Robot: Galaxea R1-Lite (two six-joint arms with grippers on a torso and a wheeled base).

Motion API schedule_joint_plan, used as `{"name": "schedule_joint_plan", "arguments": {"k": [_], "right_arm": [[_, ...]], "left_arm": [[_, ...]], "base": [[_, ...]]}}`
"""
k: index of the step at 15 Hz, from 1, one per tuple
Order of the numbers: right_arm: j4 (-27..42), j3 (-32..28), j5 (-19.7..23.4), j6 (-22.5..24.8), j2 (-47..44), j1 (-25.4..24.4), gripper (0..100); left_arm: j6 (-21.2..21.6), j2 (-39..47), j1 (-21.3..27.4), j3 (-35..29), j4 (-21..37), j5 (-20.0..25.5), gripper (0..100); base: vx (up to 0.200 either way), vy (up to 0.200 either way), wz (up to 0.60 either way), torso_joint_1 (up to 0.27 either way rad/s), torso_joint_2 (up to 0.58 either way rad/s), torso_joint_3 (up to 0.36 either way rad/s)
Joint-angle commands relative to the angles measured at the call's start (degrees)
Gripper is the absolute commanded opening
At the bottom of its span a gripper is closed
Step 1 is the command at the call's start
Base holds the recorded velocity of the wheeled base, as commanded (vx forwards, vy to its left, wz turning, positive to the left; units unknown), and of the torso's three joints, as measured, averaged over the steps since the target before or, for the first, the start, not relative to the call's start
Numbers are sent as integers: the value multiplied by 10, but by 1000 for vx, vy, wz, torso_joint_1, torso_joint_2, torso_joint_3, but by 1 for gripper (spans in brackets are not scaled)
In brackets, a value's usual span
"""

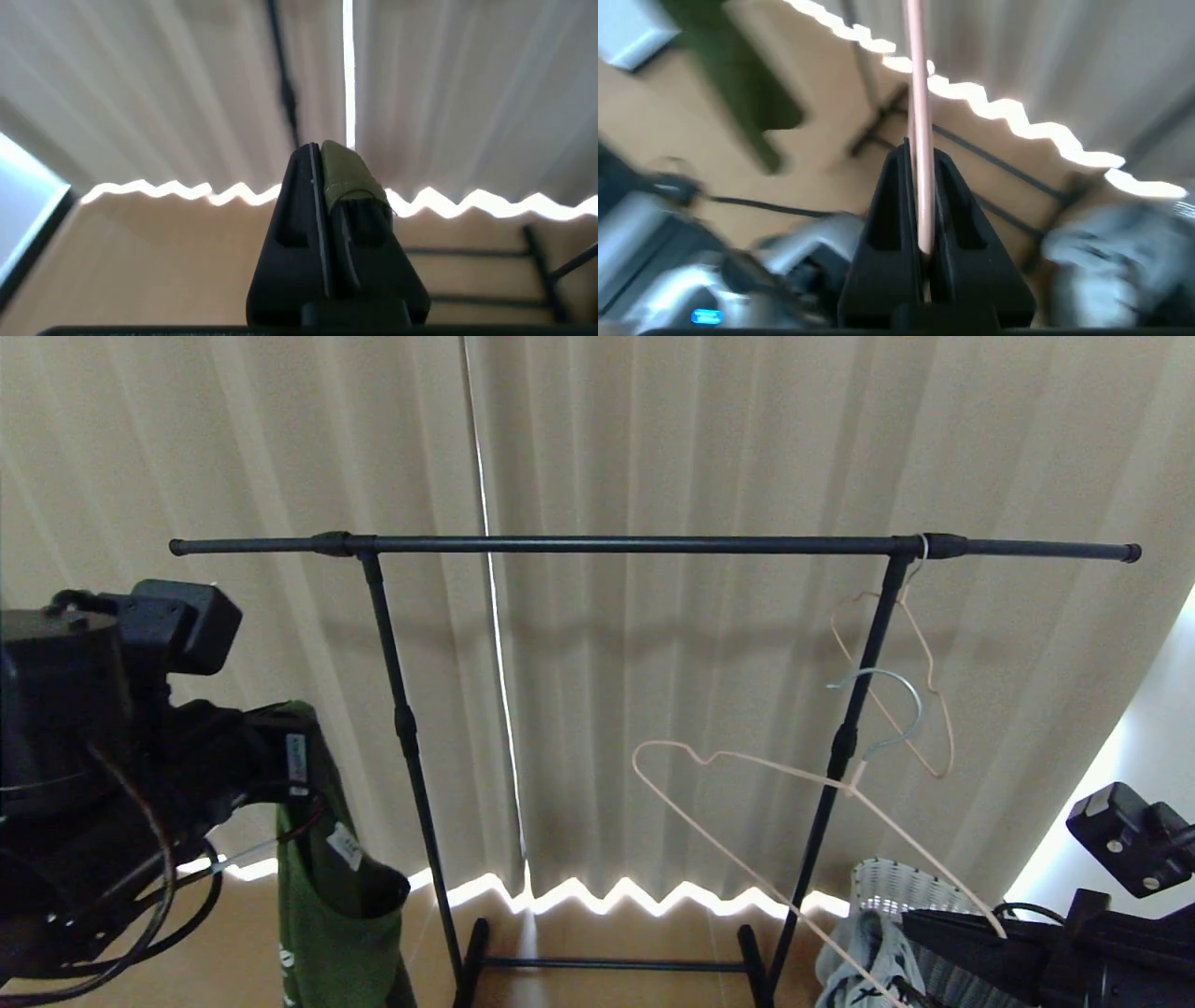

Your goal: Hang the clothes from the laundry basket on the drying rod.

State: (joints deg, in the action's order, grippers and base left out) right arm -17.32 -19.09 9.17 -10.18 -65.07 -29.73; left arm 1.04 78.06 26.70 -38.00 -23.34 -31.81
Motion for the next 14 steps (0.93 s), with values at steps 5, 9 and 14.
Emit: {"name": "schedule_joint_plan", "arguments": {"k": [5, 9, 14], "right_arm": [[-3, -46, 57, -42, 4, -66, 0], [-4, -70, 74, -46, 0, -90, 0], [-4, -105, 74, -48, -33, -119, 0]], "left_arm": [[-46, 173, 49, -167, 1, -84, 0], [-57, 195, 66, -211, 2, -87, 0], [-62, 203, 94, -224, 2, -87, 0]], "base": [[0, 0, 0, 0, 0, 0], [0, 0, 0, 0, 0, 0], [0, 0, 0, 0, 0, 0]]}}
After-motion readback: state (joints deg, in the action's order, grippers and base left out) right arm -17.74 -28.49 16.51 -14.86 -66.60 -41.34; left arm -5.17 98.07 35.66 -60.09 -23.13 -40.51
